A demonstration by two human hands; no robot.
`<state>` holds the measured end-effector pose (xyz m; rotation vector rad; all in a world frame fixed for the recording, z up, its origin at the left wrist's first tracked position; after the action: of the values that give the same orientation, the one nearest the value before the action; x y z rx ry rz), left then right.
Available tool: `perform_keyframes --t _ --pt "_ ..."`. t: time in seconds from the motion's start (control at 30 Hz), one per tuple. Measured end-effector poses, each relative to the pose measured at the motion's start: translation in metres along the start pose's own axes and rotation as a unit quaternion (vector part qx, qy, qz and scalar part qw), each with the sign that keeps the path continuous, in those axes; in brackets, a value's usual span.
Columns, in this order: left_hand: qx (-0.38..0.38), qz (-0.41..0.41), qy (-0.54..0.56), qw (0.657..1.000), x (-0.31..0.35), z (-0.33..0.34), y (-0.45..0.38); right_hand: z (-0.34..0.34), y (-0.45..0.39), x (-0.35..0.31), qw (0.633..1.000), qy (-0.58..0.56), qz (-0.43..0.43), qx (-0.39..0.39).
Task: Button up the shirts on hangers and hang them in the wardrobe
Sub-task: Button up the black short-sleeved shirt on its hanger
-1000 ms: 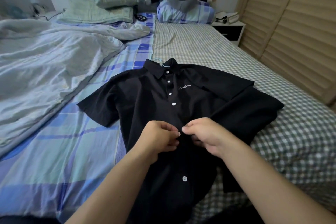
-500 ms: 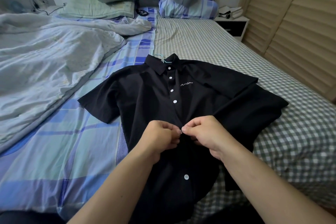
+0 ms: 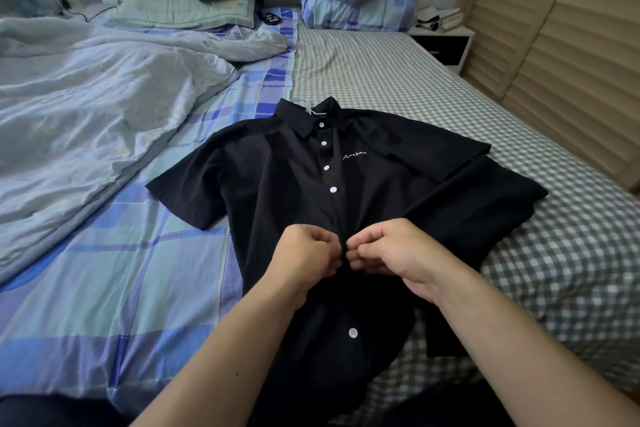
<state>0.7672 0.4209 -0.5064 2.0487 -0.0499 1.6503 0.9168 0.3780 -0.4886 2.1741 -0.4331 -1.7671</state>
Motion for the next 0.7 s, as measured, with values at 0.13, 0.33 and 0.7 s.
perform_keyframes --t 0.13,0.33,0.7 --pt "0.001 0.002 0.029 1.000 0.0014 0.0023 -0.0006 0.0017 0.0022 -0.0020 1.000 0.026 -0.012 -0.004" --pt "-0.005 0.011 0.082 0.997 -0.0041 -0.0030 0.0023 0.0027 0.0051 -0.0001 0.999 -0.003 -0.034 0.005" --pt "-0.011 0.012 0.139 0.990 -0.0032 -0.0060 0.0054 0.0044 0.0022 -0.0019 0.998 0.016 -0.060 0.015"
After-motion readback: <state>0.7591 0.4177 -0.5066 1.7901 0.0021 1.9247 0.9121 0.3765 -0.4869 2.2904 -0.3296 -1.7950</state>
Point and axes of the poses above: each hand's wrist, its own y-axis away from the middle knuckle, its own z-axis out of the palm, x = y × z, the point moved 4 cm from there along -y, towards the middle knuckle, and after that the axes turned 7 degrees about -x, right-handed, at the moved point
